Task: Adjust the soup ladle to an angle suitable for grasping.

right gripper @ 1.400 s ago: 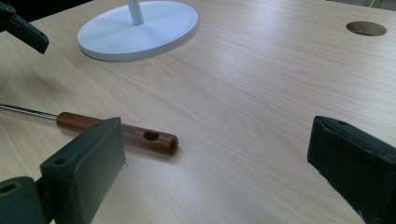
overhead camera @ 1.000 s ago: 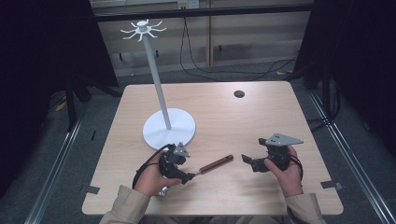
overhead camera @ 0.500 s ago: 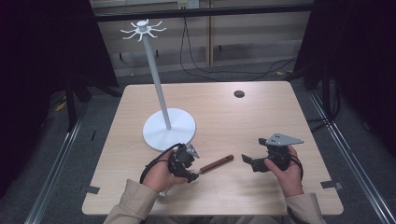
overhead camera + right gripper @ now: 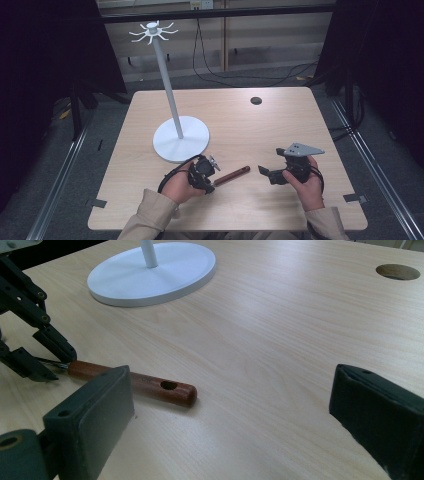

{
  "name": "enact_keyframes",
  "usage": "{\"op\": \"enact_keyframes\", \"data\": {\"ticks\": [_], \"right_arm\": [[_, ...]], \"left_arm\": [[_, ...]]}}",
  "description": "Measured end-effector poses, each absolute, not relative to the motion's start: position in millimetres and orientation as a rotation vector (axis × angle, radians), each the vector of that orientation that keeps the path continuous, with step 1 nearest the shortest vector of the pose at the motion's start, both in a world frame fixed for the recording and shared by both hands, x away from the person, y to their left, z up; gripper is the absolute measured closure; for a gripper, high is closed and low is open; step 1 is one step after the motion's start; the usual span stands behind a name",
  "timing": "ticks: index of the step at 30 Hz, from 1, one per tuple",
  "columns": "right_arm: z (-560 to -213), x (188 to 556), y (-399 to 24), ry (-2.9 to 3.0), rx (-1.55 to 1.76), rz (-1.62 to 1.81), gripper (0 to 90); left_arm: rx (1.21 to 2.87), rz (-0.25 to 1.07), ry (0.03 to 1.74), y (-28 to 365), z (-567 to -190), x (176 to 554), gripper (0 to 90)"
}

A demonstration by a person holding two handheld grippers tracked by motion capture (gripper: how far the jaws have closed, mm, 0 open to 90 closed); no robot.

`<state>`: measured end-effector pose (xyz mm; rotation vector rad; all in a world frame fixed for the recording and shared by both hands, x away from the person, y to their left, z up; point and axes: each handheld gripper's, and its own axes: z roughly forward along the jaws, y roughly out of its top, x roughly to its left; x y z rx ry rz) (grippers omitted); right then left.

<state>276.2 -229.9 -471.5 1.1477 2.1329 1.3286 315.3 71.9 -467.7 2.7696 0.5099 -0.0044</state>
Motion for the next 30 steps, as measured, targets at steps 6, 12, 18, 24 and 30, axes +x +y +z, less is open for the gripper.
{"op": "enact_keyframes", "data": {"ticks": [6,12,18,24,30], "right_arm": [[-471,276,-230,2.132,1.149,1.326,3.8],[-471,276,-228,2.131,1.151,1.328,3.8],[-471,276,-230,2.133,1.147,1.327,3.8],[-472,277,-230,2.128,1.157,1.329,3.8],[-472,277,-228,2.132,1.157,1.332,3.8]], "left_arm": [[2.777,-0.005,0.513,65,-468,314,75.6],[2.81,-0.002,0.511,58,-467,312,82.9],[2.789,-0.024,0.513,60,-463,312,84.7],[2.628,-0.029,0.57,81,-441,316,85.2],[2.532,-0.013,0.569,94,-431,316,85.5]]}}
